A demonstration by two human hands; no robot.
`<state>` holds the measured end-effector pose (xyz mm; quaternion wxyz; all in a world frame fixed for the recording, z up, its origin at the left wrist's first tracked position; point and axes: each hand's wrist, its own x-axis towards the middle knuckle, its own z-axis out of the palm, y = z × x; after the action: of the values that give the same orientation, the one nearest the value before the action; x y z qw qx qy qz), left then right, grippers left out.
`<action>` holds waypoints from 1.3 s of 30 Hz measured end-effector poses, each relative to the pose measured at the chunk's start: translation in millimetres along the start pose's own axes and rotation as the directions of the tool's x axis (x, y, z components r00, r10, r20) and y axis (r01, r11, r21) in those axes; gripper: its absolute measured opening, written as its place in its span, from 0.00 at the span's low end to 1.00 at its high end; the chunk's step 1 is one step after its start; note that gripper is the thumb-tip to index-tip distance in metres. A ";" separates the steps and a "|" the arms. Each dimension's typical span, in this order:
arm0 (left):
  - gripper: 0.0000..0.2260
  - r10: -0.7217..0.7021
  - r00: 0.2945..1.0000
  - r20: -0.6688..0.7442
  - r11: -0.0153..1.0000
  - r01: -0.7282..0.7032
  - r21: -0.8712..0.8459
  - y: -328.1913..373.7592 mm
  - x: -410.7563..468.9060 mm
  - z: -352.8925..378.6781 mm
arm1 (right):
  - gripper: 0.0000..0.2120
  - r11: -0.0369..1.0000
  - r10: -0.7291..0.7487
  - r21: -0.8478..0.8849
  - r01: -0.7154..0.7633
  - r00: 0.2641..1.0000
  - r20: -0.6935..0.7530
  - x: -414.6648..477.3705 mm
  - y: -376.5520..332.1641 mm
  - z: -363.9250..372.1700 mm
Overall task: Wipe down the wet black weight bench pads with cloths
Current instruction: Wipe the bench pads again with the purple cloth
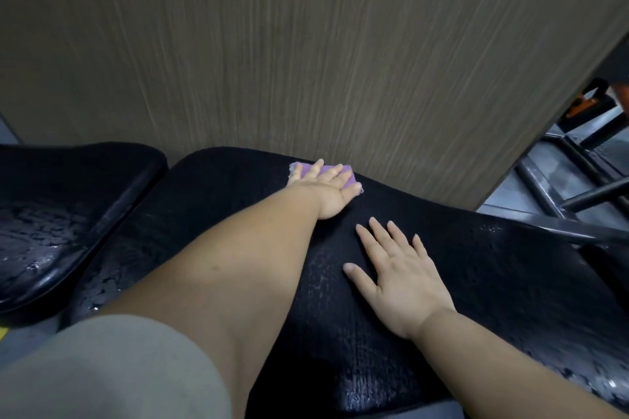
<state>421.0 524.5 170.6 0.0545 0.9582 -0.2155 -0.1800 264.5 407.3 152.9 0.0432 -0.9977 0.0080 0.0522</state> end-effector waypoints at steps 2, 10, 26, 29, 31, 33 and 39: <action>0.26 -0.012 1.000 -0.004 1.000 0.012 -0.004 -0.4 10.3 -3.1 | 0.40 1.000 0.000 -0.002 0.000 1.000 -0.005 3.0 1.7 2.0; 0.26 -0.055 0.998 -0.029 0.998 0.055 -0.011 0.1 30.4 -6.6 | 0.35 1.000 0.010 0.020 -0.010 1.000 0.003 6.7 2.4 2.8; 0.26 0.101 0.993 0.066 0.995 -0.100 -0.030 -20.1 -100.5 33.7 | 0.27 0.999 0.035 0.027 -0.035 0.999 -0.024 9.5 2.6 3.4; 0.26 0.114 0.990 0.080 0.993 -0.113 -0.026 -23.0 -134.6 45.0 | 0.27 0.999 0.036 0.028 -0.035 0.999 -0.021 5.7 -0.8 2.8; 0.26 0.125 0.988 0.090 0.992 -0.124 -0.016 -22.3 -148.4 51.1 | 0.27 0.999 0.045 0.021 -0.045 0.999 -0.013 7.5 0.5 3.2; 0.26 0.125 0.988 0.096 0.992 -0.124 -0.009 -21.8 -163.8 55.9 | 0.28 0.999 0.052 0.007 -0.052 0.999 -0.004 7.0 -0.7 2.8; 0.26 0.136 0.986 0.101 0.991 -0.137 0.003 -23.4 -198.7 68.3 | 0.27 0.995 0.104 -0.006 -0.104 0.995 0.008 2.8 -8.0 1.6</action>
<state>237.7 629.7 166.7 0.0512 0.9312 -0.2837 -0.2230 267.3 415.4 151.6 0.0377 -0.9958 0.0595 0.0587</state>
